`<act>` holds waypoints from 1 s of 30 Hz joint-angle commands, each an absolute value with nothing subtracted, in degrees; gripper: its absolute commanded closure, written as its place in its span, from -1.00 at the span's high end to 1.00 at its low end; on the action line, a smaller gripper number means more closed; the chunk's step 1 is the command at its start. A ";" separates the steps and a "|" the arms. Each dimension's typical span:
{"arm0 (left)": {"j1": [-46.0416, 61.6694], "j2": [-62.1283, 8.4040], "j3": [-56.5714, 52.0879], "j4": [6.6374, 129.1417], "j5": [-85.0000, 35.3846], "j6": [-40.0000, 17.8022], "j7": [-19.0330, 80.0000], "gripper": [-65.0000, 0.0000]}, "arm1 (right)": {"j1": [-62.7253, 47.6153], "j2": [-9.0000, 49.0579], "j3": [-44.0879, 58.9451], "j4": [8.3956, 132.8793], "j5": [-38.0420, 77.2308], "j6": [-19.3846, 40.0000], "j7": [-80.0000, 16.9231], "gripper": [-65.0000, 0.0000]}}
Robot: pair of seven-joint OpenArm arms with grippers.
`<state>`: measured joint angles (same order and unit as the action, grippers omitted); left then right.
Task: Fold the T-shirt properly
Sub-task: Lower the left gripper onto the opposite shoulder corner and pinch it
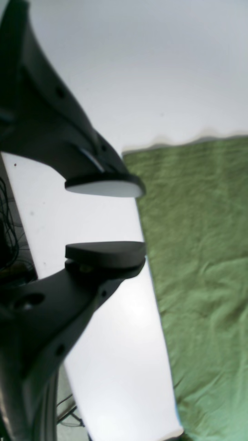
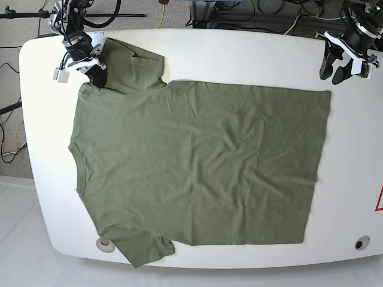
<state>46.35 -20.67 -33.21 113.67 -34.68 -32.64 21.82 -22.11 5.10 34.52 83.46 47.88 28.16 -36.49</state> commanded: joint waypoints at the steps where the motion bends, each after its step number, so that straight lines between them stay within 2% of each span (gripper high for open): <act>1: 46.33 -21.64 -34.73 112.80 -37.66 -30.91 22.68 -0.40 | -22.80 5.32 34.51 83.05 46.47 27.24 -39.37 -1.00; 18: 41.04 -21.92 -36.08 102.46 -40.43 -29.78 30.77 -0.38 | -22.82 5.38 33.37 82.92 45.47 27.31 -39.96 -1.00; 30: 35.66 -21.11 -43.59 94.02 -46.04 -29.99 33.22 -0.40 | -22.92 5.43 33.93 83.43 45.50 27.58 -39.75 -1.00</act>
